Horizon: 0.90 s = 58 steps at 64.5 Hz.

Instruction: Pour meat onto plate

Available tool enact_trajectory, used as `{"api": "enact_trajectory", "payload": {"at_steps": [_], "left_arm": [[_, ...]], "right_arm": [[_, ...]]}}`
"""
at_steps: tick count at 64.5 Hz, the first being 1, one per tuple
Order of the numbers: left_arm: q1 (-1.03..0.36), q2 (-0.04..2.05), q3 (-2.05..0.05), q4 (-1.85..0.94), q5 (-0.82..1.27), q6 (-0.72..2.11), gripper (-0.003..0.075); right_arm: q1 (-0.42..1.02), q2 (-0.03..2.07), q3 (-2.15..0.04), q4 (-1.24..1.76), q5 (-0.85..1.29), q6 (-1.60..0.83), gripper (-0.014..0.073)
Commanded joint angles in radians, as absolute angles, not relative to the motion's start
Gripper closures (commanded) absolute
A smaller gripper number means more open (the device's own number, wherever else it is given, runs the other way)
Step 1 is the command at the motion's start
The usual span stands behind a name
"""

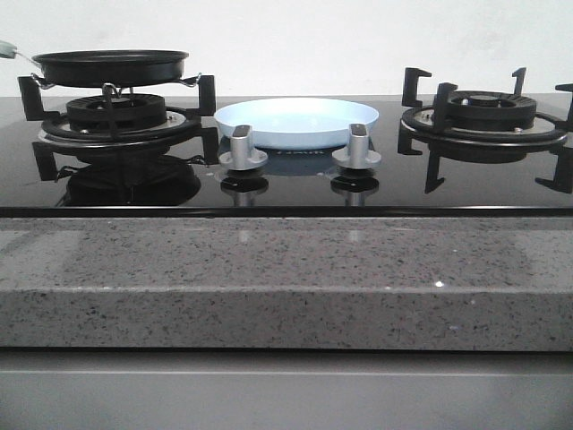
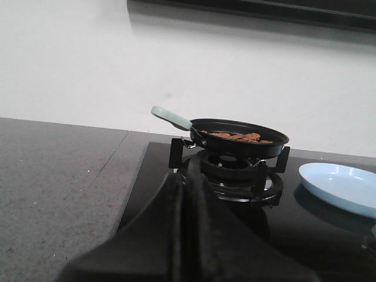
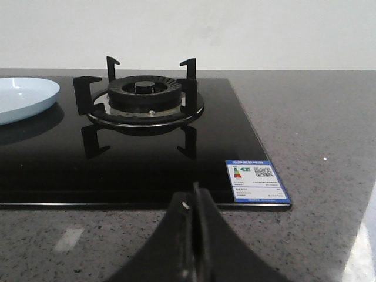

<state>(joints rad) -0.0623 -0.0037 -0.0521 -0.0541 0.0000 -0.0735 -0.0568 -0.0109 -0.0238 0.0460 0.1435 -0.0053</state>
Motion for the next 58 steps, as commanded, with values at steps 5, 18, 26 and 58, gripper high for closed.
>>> {"api": "enact_trajectory", "payload": {"at_steps": [5, 18, 26, 58], "left_arm": [[-0.067, -0.012, -0.215, -0.067, 0.071, -0.082, 0.0741], [-0.067, 0.072, -0.415, -0.067, 0.276, -0.082, 0.0741], [-0.067, 0.172, -0.532, -0.067, 0.368, -0.082, 0.0741], [-0.067, 0.555, -0.736, -0.062, 0.527, -0.08, 0.0741]], "right_arm": [[-0.061, 0.026, -0.192, 0.045, 0.199, -0.012, 0.0662], [-0.061, 0.171, -0.406, 0.045, 0.365, -0.012, 0.0662], [-0.061, 0.272, -0.525, 0.045, 0.446, -0.012, 0.0662], [0.056, 0.603, -0.684, 0.046, 0.517, -0.012, 0.0662]]}}
